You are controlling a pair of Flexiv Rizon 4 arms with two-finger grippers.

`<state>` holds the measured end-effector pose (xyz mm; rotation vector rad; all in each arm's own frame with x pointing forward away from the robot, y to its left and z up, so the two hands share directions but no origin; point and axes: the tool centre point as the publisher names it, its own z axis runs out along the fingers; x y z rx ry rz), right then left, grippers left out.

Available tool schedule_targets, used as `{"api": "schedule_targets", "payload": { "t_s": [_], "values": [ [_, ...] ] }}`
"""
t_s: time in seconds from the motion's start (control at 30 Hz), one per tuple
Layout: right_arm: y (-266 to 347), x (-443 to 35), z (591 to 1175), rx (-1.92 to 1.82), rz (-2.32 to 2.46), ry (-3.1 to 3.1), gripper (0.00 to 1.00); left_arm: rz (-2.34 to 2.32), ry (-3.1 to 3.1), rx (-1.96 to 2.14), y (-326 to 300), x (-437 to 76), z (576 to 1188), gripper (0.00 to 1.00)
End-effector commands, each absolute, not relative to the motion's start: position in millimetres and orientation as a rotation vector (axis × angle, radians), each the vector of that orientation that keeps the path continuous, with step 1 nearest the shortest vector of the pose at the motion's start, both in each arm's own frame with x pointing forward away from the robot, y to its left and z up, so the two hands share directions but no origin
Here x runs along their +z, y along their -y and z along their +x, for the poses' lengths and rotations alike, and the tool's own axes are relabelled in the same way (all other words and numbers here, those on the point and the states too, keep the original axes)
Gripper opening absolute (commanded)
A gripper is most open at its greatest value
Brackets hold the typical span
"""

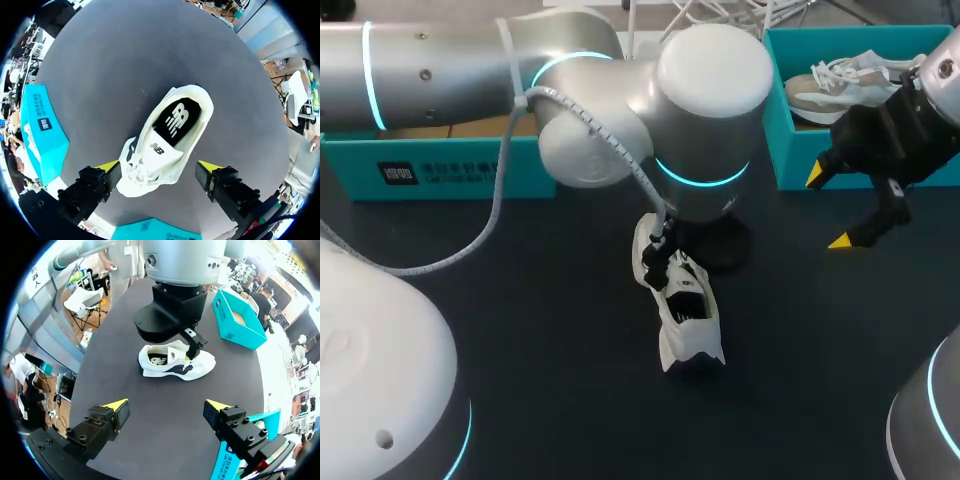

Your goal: Take the shoe out of the shoebox, open the shoe tongue, remove and reinsert the insole, then place the shoe into the shoebox

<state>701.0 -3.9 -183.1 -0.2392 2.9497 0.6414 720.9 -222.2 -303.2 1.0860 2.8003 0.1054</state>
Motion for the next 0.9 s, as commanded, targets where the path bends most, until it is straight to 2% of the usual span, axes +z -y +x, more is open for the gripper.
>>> {"api": "schedule_targets", "payload": {
  "t_s": [0.03,0.23,0.63,0.9],
  "values": [
    [2.5,-184.1,702.3,0.638,-0.239,-2.952,1.0,0.746,-2.944,-0.017,204.4,-287.8,703.9,1.0],
    [2.5,-184.1,702.3,0.638,-0.239,-2.952,1.0,0.069,-2.86,-0.12,182.9,-274.0,675.5,1.0],
    [2.5,-184.1,702.3,0.638,-0.239,-2.952,1.0,0.069,-2.86,-0.12,182.9,-274.0,675.5,1.0],
    [2.5,-184.1,702.3,0.638,-0.239,-2.952,1.0,-0.002,-2.925,-0.065,194.3,-284.5,632.4,1.0]
  ]
}}
